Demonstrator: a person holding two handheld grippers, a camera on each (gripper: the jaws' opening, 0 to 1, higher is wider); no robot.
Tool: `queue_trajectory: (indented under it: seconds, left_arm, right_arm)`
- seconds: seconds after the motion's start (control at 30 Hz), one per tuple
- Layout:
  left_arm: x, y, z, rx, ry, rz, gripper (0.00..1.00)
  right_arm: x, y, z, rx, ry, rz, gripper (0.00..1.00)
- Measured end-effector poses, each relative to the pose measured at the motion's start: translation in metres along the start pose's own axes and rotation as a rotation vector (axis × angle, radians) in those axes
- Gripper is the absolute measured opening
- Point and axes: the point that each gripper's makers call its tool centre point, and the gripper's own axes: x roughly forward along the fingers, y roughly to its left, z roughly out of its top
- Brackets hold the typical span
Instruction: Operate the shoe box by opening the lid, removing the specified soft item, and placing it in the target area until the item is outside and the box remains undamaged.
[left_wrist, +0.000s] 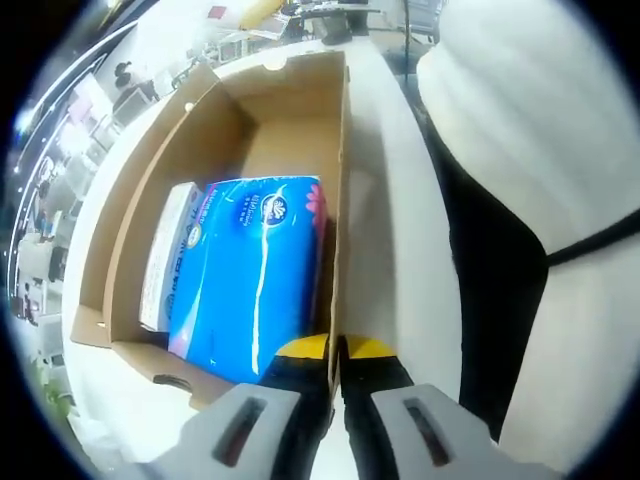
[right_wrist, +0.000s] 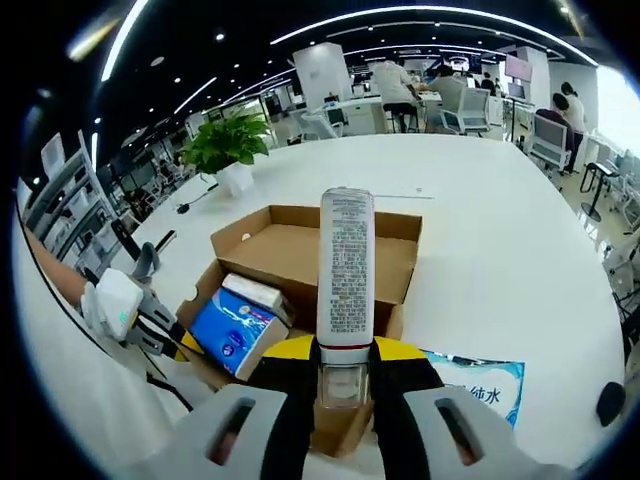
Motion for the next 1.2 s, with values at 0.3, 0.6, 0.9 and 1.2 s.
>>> queue_trajectory:
  seconds: [0.3, 0.6, 0.9, 1.2]
  left_arm:
    - [0.0, 0.0, 0.0, -0.003, 0.005, 0.001, 0.03]
    - [0.0, 0.0, -0.001, -0.004, 0.007, 0.0, 0.03]
    - [0.0, 0.001, -0.001, -0.011, 0.008, 0.005, 0.03]
    - [0.0, 0.0, -0.001, -0.01, 0.008, 0.008, 0.03]
  right_arm:
    - [-0.012, -0.011, 0.006, 0.01, -0.027, -0.03, 0.18]
    - [-0.032, -0.046, 0.005, 0.036, -0.05, -0.097, 0.18]
    - [-0.029, -0.047, 0.003, 0.016, -0.045, -0.109, 0.18]
    - [-0.029, -0.071, -0.003, 0.011, -0.024, -0.193, 0.18]
